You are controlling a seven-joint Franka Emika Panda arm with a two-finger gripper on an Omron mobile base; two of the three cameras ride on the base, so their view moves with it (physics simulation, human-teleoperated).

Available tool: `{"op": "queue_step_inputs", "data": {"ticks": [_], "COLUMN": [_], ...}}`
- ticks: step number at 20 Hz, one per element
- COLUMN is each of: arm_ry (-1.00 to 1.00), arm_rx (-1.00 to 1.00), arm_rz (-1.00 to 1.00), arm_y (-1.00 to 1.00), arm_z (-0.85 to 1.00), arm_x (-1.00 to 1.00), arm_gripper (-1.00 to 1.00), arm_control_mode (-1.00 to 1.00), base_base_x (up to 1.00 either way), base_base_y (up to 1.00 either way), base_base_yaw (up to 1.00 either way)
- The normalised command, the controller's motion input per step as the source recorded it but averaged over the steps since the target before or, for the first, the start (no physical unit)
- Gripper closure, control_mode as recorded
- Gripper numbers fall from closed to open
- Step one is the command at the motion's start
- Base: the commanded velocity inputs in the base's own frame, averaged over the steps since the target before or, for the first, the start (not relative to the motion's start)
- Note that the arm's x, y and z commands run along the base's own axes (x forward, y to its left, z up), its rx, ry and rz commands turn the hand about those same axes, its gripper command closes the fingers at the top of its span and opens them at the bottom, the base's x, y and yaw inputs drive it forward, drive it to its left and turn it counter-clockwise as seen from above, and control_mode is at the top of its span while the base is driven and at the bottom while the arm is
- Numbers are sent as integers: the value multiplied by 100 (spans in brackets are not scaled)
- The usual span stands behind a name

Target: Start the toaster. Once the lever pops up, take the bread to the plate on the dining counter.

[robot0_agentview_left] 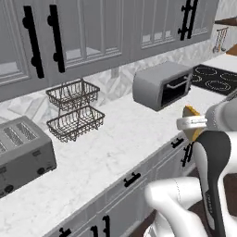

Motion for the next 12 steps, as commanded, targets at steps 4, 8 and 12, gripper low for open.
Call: {"op": "queue_step_inputs", "data": {"ticks": [4,8,12], "arm_ry": [0,0,0], "arm_rx": [0,0,0], "arm_rz": [0,0,0], "arm_y": [0,0,0], "arm_z": [0,0,0], "arm_x": [0,0,0], "arm_gripper": [100,100,100], "arm_control_mode": [100,100,100], "base_base_x": [-1,0,0], "base_base_y": [-36,-23,-14], "base_base_yaw": [-86,-91,-93]}}
